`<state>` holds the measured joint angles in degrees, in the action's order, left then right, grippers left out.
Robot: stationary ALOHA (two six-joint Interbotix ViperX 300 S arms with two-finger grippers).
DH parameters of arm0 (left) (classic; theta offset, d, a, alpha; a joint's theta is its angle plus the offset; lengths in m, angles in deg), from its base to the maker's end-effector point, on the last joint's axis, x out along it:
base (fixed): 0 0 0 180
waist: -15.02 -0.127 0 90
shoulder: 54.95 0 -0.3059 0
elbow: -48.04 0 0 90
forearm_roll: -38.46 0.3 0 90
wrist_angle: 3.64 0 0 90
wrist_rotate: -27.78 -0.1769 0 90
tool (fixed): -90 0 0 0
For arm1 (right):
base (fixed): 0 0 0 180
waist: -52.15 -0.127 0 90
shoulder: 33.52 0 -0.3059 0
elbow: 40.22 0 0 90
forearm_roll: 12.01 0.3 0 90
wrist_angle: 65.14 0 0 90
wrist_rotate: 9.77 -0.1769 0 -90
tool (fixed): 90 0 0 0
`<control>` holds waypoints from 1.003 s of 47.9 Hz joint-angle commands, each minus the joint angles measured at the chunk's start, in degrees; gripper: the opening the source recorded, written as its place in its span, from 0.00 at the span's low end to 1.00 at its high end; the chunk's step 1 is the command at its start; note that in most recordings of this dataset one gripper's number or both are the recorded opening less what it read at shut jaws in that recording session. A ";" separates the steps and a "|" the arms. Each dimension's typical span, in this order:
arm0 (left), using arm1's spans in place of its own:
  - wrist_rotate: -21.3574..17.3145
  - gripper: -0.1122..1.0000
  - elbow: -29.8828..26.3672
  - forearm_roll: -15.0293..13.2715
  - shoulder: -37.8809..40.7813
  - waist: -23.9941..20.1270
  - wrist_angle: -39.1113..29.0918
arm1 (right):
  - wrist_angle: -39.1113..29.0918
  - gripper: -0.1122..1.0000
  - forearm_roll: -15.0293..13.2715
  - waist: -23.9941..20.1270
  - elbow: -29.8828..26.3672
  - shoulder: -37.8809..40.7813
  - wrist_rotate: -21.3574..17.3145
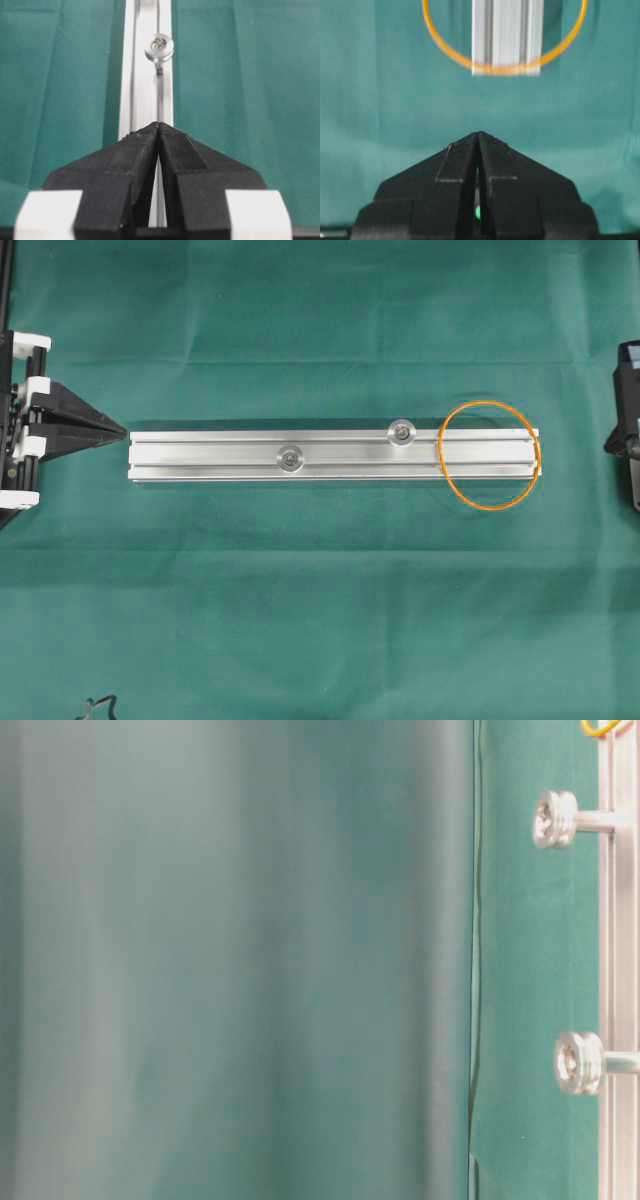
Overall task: Hook the rubber onto the shaft.
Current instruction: 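Move the right gripper over the orange rubber band at the rail's right end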
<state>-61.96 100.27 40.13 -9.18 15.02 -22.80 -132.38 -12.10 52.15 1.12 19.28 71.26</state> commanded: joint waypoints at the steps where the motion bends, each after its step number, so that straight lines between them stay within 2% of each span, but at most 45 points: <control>1: 0.00 0.12 -1.93 0.18 0.26 -0.18 0.35 | -2.20 0.13 -0.18 0.09 -2.02 0.88 -0.09; 23: 0.09 0.12 -1.93 0.18 0.26 -0.18 0.35 | -3.16 0.13 -2.90 0.09 -2.72 1.41 -0.09; 44: 0.00 0.12 -2.11 0.18 0.35 -0.18 0.44 | -3.43 0.14 -2.90 0.18 -2.72 1.93 -0.09; 48: 0.00 0.12 -2.11 0.18 0.26 -0.18 0.53 | -3.25 0.22 -2.90 0.09 -2.72 2.02 -0.09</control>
<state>-61.87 100.10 40.13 -9.18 15.02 -22.80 -135.80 -14.91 52.15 -0.11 20.95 71.26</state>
